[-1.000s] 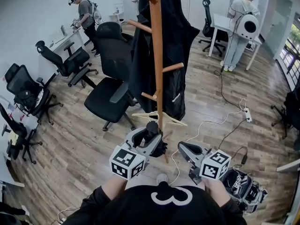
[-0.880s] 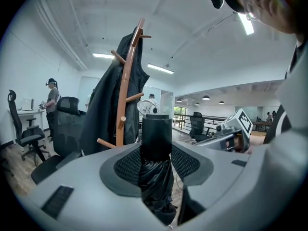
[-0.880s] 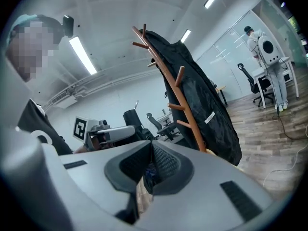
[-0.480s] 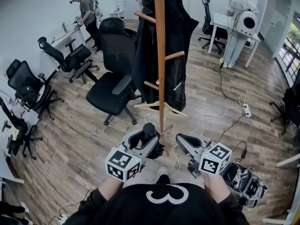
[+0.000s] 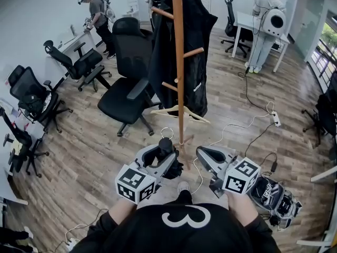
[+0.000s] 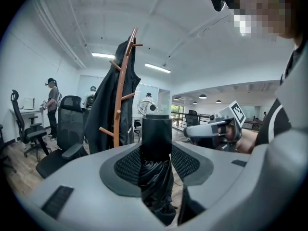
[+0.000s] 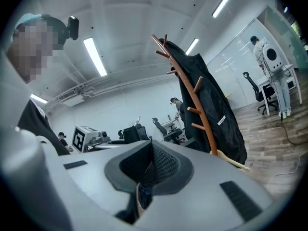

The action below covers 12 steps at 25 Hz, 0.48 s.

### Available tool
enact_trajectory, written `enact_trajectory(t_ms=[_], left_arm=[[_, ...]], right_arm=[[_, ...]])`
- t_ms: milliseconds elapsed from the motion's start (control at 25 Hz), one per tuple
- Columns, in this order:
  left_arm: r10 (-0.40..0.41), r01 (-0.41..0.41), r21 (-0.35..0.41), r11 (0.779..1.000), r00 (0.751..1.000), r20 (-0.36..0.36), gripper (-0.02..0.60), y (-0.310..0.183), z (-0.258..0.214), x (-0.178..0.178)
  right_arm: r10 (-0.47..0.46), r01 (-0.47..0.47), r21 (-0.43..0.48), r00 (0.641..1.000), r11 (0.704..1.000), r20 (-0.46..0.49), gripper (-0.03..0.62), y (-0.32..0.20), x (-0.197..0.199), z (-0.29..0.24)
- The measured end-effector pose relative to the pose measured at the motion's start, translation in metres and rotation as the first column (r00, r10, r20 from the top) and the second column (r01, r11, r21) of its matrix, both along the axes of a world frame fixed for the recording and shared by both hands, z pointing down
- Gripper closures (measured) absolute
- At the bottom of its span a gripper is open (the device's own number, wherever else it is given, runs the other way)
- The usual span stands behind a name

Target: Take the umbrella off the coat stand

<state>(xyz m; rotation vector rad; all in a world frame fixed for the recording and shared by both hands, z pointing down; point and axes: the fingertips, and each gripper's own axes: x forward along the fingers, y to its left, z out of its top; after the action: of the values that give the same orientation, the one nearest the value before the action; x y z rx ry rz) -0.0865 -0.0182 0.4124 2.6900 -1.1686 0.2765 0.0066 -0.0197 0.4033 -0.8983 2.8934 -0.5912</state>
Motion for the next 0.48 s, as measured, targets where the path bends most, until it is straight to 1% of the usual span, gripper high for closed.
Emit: enact_trajectory(t_ms=[240, 480], left_arm=[[0.018, -0.018, -0.004, 1.0, 1.0, 0.0, 0.383, 0.023, 0.002, 0.006], [0.031, -0.031, -0.001, 1.0, 0.999, 0.007, 0.383, 0.039, -0.001, 0.01]], right_arm=[[-0.002, 0.002, 0.029, 1.0, 1.0, 0.009, 0.569, 0.024, 0.001, -0.005], [-0.019, 0.019, 0.034, 1.0, 0.999, 0.013, 0.569, 0.042, -0.003, -0.007]])
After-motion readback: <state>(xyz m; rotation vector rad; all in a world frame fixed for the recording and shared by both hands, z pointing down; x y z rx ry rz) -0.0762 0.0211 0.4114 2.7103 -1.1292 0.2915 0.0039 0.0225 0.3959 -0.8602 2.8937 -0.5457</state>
